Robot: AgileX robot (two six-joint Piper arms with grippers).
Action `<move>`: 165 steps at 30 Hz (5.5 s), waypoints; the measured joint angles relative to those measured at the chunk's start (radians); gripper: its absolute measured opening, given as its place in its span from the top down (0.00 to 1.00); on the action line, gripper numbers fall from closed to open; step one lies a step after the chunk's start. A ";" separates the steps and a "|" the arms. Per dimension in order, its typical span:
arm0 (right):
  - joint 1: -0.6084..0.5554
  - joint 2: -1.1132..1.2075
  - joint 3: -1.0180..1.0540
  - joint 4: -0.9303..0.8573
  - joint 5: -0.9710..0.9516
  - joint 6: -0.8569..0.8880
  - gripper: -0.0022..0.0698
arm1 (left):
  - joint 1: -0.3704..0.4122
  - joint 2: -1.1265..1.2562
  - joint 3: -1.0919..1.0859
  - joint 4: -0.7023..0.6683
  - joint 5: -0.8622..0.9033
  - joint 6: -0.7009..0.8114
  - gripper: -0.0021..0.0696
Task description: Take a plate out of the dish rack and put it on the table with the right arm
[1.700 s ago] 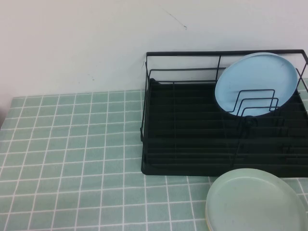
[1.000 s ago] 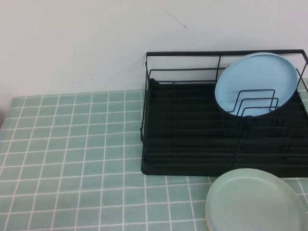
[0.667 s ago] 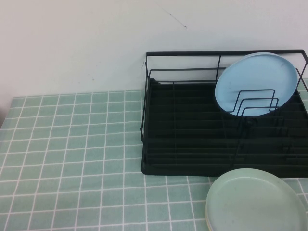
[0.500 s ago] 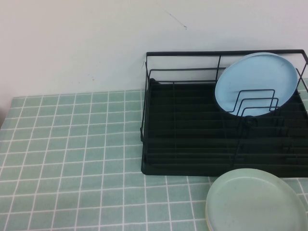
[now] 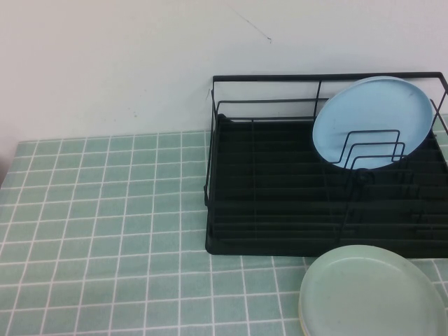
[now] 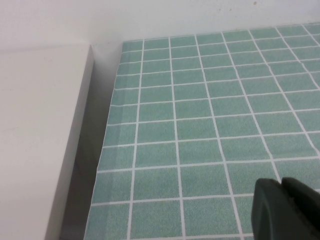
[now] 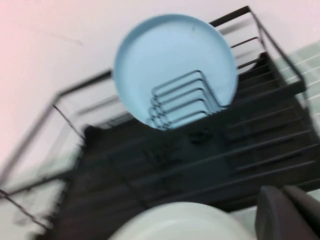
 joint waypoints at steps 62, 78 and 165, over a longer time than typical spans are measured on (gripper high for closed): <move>0.000 1.744 -1.422 0.148 0.328 -1.293 0.39 | 0.000 0.000 0.000 0.000 0.000 0.000 0.98; 0.038 1.894 -1.517 0.185 0.242 -1.464 0.39 | 0.000 0.000 0.000 0.000 0.000 0.000 0.98; 0.051 1.081 -0.808 -0.148 0.716 -0.253 0.86 | 0.000 0.000 0.000 0.000 0.000 0.001 0.98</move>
